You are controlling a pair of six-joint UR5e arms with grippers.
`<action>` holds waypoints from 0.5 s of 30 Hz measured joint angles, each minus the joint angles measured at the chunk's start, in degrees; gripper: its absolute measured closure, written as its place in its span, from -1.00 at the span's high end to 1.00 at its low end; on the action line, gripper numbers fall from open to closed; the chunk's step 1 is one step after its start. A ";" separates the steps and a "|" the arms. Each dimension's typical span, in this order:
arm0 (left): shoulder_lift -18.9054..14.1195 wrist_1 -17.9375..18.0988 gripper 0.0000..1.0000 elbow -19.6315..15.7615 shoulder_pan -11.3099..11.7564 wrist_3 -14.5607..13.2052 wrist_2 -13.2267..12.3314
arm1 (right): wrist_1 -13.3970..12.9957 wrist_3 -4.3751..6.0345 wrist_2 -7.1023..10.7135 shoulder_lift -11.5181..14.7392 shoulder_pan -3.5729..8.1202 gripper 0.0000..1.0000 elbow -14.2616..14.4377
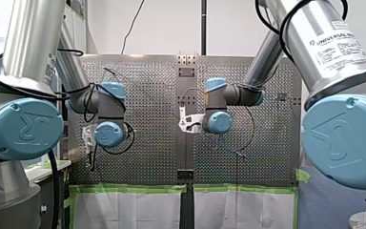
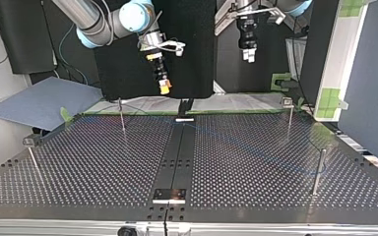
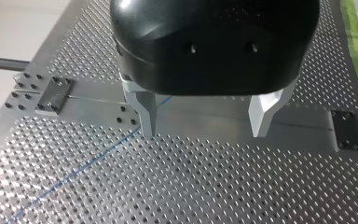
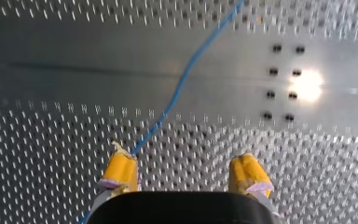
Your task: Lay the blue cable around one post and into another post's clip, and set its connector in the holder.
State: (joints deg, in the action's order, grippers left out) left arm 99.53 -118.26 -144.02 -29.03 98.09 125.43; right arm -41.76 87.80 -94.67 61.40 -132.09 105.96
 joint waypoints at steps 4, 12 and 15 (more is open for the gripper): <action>0.01 -0.85 1.00 -0.01 0.23 -0.15 0.57 | -0.22 -0.02 -1.17 -0.26 -2.32 0.98 0.00; 0.01 -1.76 1.00 -0.01 0.58 -0.74 2.13 | -0.80 -0.52 -5.23 -0.78 -6.69 0.98 0.01; 0.01 -1.82 1.00 -0.01 0.69 -0.91 2.33 | -1.07 -0.36 -6.77 -1.48 -8.23 0.98 0.00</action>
State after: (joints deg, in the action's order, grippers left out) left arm 99.54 -120.08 -144.03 -28.35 97.18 127.76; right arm -42.83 87.44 -101.44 59.92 -140.32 105.96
